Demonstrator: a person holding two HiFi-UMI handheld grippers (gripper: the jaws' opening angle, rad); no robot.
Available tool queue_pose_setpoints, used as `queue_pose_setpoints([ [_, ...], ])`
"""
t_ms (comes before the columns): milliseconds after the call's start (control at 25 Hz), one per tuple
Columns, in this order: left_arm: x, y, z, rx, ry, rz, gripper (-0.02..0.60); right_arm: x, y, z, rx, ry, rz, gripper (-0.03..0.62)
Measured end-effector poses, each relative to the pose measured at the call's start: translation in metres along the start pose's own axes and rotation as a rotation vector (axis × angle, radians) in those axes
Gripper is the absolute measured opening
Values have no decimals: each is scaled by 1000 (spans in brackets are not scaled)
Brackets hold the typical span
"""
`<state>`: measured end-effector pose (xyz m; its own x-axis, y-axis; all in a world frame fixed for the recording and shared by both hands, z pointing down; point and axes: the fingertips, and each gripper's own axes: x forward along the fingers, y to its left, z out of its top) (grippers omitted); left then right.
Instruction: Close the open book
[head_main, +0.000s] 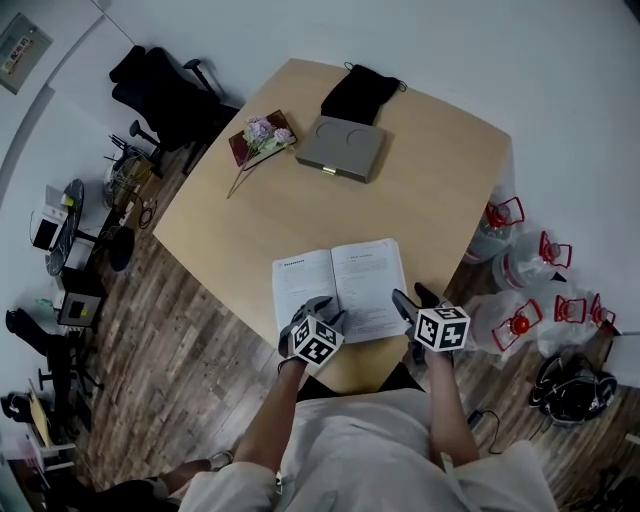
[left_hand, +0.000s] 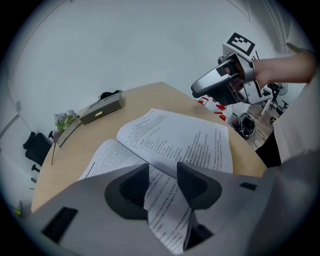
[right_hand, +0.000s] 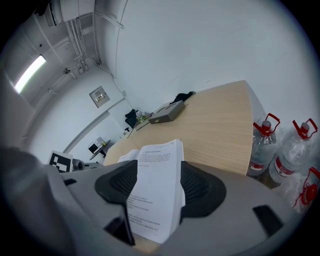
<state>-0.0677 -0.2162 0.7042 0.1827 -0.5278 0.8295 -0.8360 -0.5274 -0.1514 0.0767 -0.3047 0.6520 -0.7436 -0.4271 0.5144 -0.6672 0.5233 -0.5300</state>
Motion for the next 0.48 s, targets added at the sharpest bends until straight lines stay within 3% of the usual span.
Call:
queue_pose_setpoints([
  [280,12,-6,4,74,49,-51,184,7,-4,-9,-9,32,-3,282],
  [480,18,-14,7,184,110,-59,169,12,-9,-20,0,65,-15,282],
])
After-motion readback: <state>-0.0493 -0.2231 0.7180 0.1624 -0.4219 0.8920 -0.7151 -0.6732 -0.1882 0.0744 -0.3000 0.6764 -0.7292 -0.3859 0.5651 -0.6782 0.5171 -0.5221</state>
